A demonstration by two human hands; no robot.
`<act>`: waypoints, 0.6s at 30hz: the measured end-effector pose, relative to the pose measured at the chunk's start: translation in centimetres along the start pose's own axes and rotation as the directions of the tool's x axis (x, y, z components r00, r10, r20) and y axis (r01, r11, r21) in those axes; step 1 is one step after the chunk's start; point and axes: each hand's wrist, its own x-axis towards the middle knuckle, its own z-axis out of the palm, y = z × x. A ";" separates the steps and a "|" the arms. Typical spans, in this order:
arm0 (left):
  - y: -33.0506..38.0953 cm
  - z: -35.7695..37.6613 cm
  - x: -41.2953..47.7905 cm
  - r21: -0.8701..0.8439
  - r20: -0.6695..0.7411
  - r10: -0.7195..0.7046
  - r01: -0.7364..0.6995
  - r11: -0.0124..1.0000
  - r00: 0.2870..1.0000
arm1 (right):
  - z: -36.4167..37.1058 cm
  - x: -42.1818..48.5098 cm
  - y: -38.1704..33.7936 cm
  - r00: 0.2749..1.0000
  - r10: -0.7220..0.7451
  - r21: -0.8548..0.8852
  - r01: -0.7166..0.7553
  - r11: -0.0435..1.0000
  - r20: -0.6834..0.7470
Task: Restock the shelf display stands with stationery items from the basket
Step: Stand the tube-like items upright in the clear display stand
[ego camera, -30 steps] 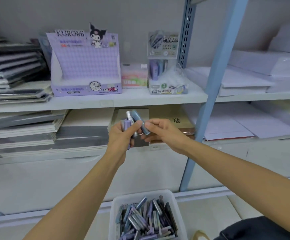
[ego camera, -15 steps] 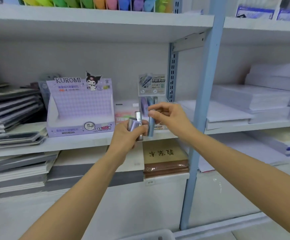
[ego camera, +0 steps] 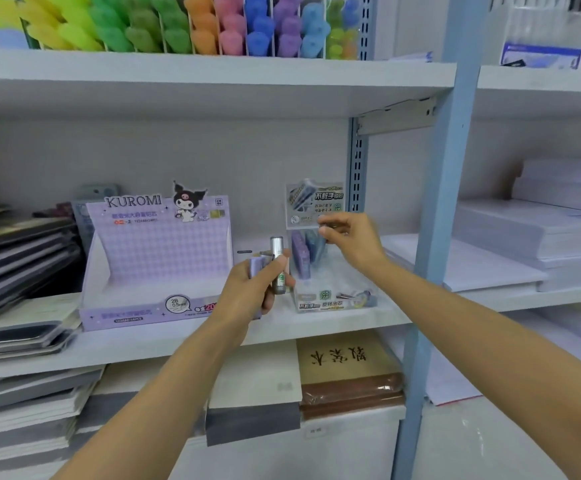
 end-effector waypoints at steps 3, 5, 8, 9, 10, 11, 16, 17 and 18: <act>-0.5 -0.3 0.7 -0.007 0.004 0.012 -0.012 1.000 1.000 | 0.5 0.2 0.7 0.998 -0.028 -0.083 0.032 0.996 0.057; -0.8 -0.4 1.0 -0.007 0.003 0.012 -0.012 1.000 1.000 | 0.3 0.5 0.9 0.993 -0.045 -0.132 0.060 0.989 0.113; -1.3 -0.6 1.3 0.008 -0.003 0.012 -0.012 1.000 1.000 | 0.0 0.9 1.0 0.981 -0.054 -0.190 0.090 0.978 0.184; -1.4 -0.6 1.3 0.009 -0.002 0.010 -0.010 1.000 1.000 | 0.1 1.0 1.0 0.982 -0.058 -0.192 0.094 0.977 0.181; -1.5 -0.6 1.4 0.006 -0.003 0.005 -0.005 1.000 1.000 | 0.2 1.0 1.0 0.984 -0.062 -0.174 0.091 0.980 0.168; -1.6 -0.6 1.4 0.002 -0.005 -0.001 0.001 1.000 1.000 | 0.4 0.9 0.9 0.987 -0.061 -0.148 0.083 0.986 0.149; -1.6 -0.7 1.2 0.033 -0.001 -0.017 0.017 0.999 1.000 | 1.3 0.5 1.3 0.991 -0.071 -0.187 0.090 0.978 0.110; -1.6 -0.7 1.1 0.039 0.004 -0.017 0.017 0.999 1.000 | 1.3 0.4 1.2 0.991 -0.072 -0.213 0.096 0.972 0.116; -1.5 -0.7 1.0 0.045 0.006 -0.018 0.018 0.999 1.000 | 1.3 0.3 1.2 0.990 -0.076 -0.236 0.103 0.966 0.121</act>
